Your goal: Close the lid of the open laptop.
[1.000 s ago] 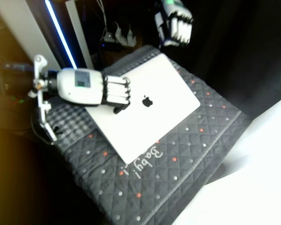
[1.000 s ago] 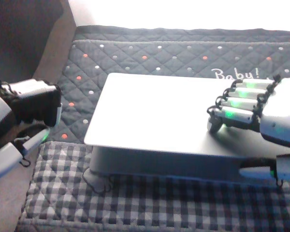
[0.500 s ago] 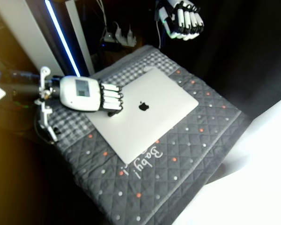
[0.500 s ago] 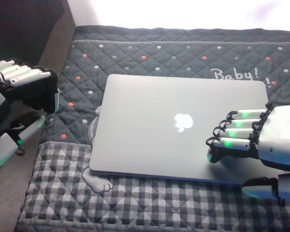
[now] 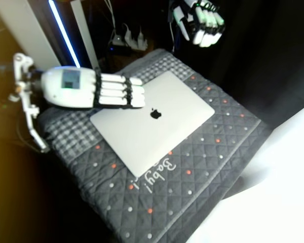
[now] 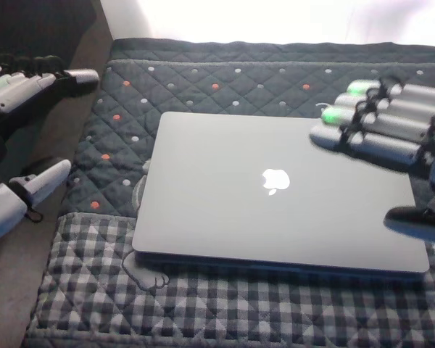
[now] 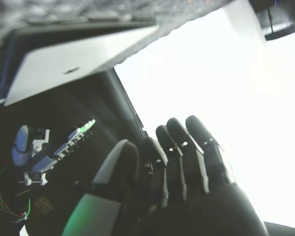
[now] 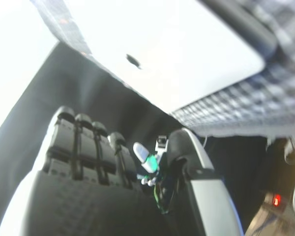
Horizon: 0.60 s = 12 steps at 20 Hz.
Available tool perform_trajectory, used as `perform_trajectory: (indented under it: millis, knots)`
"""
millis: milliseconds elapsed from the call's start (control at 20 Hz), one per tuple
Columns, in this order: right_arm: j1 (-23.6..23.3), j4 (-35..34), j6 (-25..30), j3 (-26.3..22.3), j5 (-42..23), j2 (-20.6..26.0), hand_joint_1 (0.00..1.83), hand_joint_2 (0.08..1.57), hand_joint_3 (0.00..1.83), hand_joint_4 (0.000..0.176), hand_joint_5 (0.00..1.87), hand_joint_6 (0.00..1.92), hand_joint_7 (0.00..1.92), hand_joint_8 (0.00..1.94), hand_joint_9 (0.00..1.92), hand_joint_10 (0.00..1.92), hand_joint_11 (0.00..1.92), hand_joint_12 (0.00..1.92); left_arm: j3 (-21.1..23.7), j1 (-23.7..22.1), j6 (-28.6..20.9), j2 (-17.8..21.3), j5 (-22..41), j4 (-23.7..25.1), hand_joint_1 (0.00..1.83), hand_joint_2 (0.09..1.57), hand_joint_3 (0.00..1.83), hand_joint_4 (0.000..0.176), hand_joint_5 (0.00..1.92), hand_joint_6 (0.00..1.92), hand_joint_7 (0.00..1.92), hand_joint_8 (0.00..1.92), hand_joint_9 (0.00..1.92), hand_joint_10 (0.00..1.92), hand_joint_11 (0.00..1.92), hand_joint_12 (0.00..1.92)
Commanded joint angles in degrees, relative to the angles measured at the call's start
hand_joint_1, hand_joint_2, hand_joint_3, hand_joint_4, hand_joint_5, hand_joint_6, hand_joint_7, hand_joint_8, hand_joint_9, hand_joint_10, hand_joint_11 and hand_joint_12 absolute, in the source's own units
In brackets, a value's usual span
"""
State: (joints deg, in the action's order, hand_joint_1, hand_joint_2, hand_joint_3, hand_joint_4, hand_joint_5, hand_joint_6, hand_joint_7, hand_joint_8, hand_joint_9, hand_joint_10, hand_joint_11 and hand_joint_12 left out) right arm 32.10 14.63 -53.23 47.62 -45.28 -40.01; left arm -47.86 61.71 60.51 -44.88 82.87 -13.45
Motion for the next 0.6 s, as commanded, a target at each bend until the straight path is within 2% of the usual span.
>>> perform_trajectory:
  millis: [0, 50, 100, 150, 200, 250, 300, 350, 400, 500, 550]
  knots:
    - [-0.5, -3.2, -1.1, 0.1, -8.1, 0.9, 0.50, 1.39, 0.01, 0.007, 0.00, 0.00, 0.00, 0.00, 0.00, 0.00, 0.00, 0.00, -0.2, -0.4, 0.1, 0.8, 8.9, -0.5, 0.53, 1.46, 0.00, 0.046, 0.02, 0.02, 0.04, 0.01, 0.02, 0.04, 0.00, 0.28]
    - [-0.5, -4.4, -1.3, 0.2, -8.6, 1.1, 0.36, 1.42, 0.02, 0.001, 0.00, 0.00, 0.00, 0.00, 0.00, 0.00, 0.00, 0.00, -0.2, -0.4, 0.1, 1.2, 9.8, -1.1, 0.42, 1.46, 0.00, 0.054, 0.00, 0.00, 0.01, 0.00, 0.00, 0.01, 0.00, 0.06]
    - [-0.4, -5.7, -1.9, 0.2, -8.9, 1.4, 0.30, 1.42, 0.02, 0.000, 0.00, 0.00, 0.00, 0.00, 0.00, 0.00, 0.00, 0.00, -0.2, -0.4, 0.1, 1.7, 10.6, -1.4, 0.38, 1.35, 0.00, 0.103, 0.00, 0.00, 0.00, 0.00, 0.00, 0.00, 0.00, 0.01]
    - [-0.4, -6.7, -2.6, 0.2, -9.4, 1.6, 0.26, 1.39, 0.01, 0.000, 0.00, 0.00, 0.00, 0.00, 0.00, 0.00, 0.00, 0.00, -0.2, -0.4, 0.0, 2.1, 11.4, -1.7, 0.28, 1.25, 0.00, 0.117, 0.00, 0.00, 0.00, 0.00, 0.00, 0.00, 0.00, 0.00]
    - [-0.3, -7.8, -3.4, 0.2, -10.2, 1.9, 0.23, 1.39, 0.00, 0.012, 0.00, 0.00, 0.00, 0.00, 0.00, 0.00, 0.00, 0.00, -0.3, -0.4, -0.2, 2.4, 11.9, -1.9, 0.22, 1.22, 0.00, 0.138, 0.00, 0.00, 0.00, 0.00, 0.00, 0.00, 0.00, 0.00]
    - [-0.1, -8.6, -4.0, 0.2, -11.1, 2.1, 0.22, 1.38, 0.00, 0.031, 0.00, 0.00, 0.00, 0.00, 0.00, 0.00, 0.00, 0.00, -0.7, -0.4, -1.2, 2.6, 12.7, -2.1, 0.20, 1.20, 0.00, 0.168, 0.00, 0.00, 0.00, 0.00, 0.00, 0.00, 0.00, 0.00]
    - [-0.1, -9.0, -4.2, 0.2, -11.6, 2.4, 0.19, 1.37, 0.00, 0.036, 0.00, 0.00, 0.00, 0.00, 0.00, 0.00, 0.00, 0.00, -1.0, -0.4, -1.8, 2.6, 13.1, -2.2, 0.21, 1.20, 0.00, 0.174, 0.00, 0.00, 0.00, 0.00, 0.00, 0.00, 0.00, 0.00]
    - [0.0, -9.8, -4.5, 0.2, -12.8, 2.8, 0.17, 1.38, 0.00, 0.010, 0.00, 0.00, 0.00, 0.00, 0.00, 0.00, 0.00, 0.00, -1.1, -0.4, -1.9, 3.0, 13.5, -2.2, 0.22, 1.19, 0.00, 0.161, 0.00, 0.00, 0.00, 0.00, 0.00, 0.00, 0.00, 0.00]
    - [0.0, -10.2, -4.5, 0.2, -13.7, 3.1, 0.15, 1.37, 0.00, 0.000, 0.00, 0.00, 0.00, 0.00, 0.00, 0.00, 0.00, 0.00, -1.0, -0.4, -1.9, 3.4, 14.1, -2.2, 0.22, 1.18, 0.00, 0.140, 0.00, 0.00, 0.00, 0.00, 0.00, 0.00, 0.00, 0.00]
    - [0.1, -10.7, -4.5, 0.2, -14.7, 3.5, 0.19, 1.34, 0.00, 0.000, 0.00, 0.00, 0.00, 0.00, 0.00, 0.00, 0.00, 0.00, -1.0, -0.4, -1.9, 3.7, 15.1, -2.6, 0.25, 1.17, 0.00, 0.115, 0.00, 0.00, 0.00, 0.00, 0.00, 0.00, 0.00, 0.00]
    - [0.1, -11.0, -4.5, 0.2, -15.2, 3.8, 0.20, 1.35, 0.00, 0.000, 0.00, 0.00, 0.00, 0.00, 0.00, 0.00, 0.00, 0.00, -1.1, -0.4, -1.9, 3.9, 15.9, -2.8, 0.19, 1.18, 0.00, 0.110, 0.00, 0.00, 0.00, 0.00, 0.00, 0.00, 0.00, 0.00]
